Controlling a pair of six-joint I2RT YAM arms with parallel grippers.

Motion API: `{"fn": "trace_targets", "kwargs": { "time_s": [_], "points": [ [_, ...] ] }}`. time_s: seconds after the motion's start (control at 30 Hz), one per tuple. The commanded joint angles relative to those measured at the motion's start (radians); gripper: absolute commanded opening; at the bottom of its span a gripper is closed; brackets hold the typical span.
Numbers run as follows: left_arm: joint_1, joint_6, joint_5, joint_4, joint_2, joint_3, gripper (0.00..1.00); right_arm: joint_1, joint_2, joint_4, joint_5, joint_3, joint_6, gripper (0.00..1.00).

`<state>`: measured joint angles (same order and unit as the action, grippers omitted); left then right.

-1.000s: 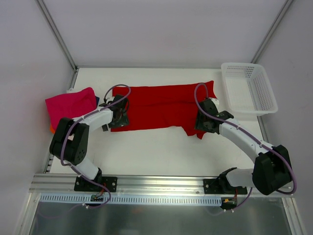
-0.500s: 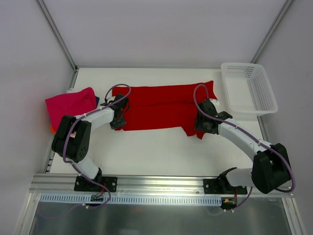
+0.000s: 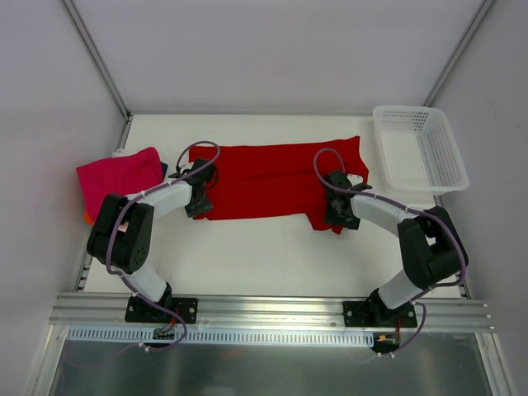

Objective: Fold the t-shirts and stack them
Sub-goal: Fold the tshirt

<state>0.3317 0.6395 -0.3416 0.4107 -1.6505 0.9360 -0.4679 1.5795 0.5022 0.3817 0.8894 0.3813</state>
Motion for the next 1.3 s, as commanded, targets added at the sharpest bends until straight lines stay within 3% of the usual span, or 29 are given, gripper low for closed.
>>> {"fn": "trace_targets", "kwargs": {
  "time_s": [0.0,0.07,0.1,0.17,0.27,0.4,0.83,1.27],
  "points": [
    [-0.014,-0.027,-0.005,0.054,-0.011,-0.023,0.29,0.003,0.008,-0.030,-0.001,-0.015,0.036,0.59],
    [-0.014,-0.027,-0.007,0.054,-0.012,-0.022,0.28,0.003,0.019,-0.042,0.006,-0.020,0.039,0.46],
    [-0.014,-0.027,-0.007,0.056,-0.014,-0.020,0.28,0.005,0.027,-0.042,0.009,-0.017,0.038,0.25],
    [-0.014,-0.031,-0.010,0.054,-0.015,-0.017,0.25,0.005,0.042,-0.042,0.017,-0.007,0.036,0.00],
    [-0.017,-0.031,-0.031,0.057,-0.005,-0.014,0.18,0.003,0.042,-0.037,0.023,0.005,0.025,0.01],
    [-0.017,-0.038,-0.042,0.074,0.023,0.010,0.00,0.005,-0.010,0.007,0.046,0.029,0.010,0.00],
    [-0.078,-0.090,-0.025,0.152,0.006,0.219,0.00,0.078,0.065,0.125,0.066,0.387,-0.145,0.00],
    [-0.152,-0.179,0.059,0.192,-0.271,0.533,0.02,0.160,0.453,0.165,-0.029,0.824,-0.260,0.01]
  ]
}}
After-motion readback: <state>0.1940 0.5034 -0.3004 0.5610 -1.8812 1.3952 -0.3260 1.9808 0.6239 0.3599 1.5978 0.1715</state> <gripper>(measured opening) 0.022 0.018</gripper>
